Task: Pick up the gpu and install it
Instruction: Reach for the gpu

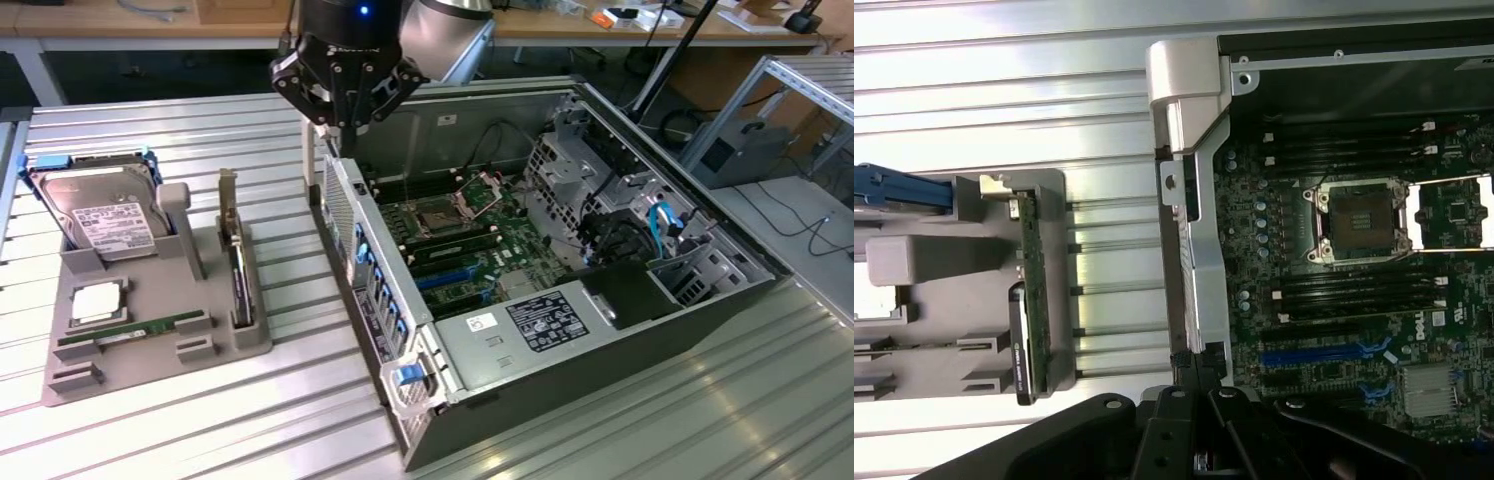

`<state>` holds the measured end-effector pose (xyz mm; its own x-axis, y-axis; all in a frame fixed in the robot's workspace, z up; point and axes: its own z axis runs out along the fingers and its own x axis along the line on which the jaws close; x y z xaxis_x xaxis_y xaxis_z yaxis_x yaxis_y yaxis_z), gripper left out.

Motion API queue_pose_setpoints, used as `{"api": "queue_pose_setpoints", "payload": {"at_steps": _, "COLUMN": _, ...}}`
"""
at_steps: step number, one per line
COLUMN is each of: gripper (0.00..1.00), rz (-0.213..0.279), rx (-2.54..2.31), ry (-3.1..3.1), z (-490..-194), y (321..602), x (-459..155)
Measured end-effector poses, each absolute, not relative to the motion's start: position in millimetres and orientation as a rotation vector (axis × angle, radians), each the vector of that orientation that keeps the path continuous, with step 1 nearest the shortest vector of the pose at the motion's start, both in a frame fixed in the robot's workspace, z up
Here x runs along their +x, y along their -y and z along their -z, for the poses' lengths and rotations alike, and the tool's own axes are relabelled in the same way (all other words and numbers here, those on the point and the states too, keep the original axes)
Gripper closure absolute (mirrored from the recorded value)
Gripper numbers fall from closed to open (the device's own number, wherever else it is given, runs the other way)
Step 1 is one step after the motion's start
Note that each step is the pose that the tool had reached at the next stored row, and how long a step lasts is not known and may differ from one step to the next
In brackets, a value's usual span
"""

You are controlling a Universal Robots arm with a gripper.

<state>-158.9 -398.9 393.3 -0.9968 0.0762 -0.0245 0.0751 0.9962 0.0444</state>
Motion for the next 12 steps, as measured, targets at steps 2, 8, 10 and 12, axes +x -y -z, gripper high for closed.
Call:
{"api": "queue_pose_setpoints", "payload": {"at_steps": 2, "gripper": 0.89, "rz": -0.068, "rx": 0.118, "ry": -3.113, "z": -393.3, "y": 398.9, "x": -159.8}}
{"api": "queue_pose_setpoints", "payload": {"at_steps": 8, "gripper": 0.89, "rz": -0.068, "rx": 0.118, "ry": -3.113, "z": -393.3, "y": 398.9, "x": -161.7}}
{"api": "queue_pose_setpoints", "payload": {"at_steps": 10, "gripper": 0.89, "rz": -0.068, "rx": 0.118, "ry": -3.113, "z": -393.3, "y": 398.9, "x": -162.5}}
{"api": "queue_pose_setpoints", "payload": {"at_steps": 12, "gripper": 0.89, "rz": -0.068, "rx": 0.118, "ry": -3.112, "z": -393.3, "y": 398.9, "x": -163.4}}
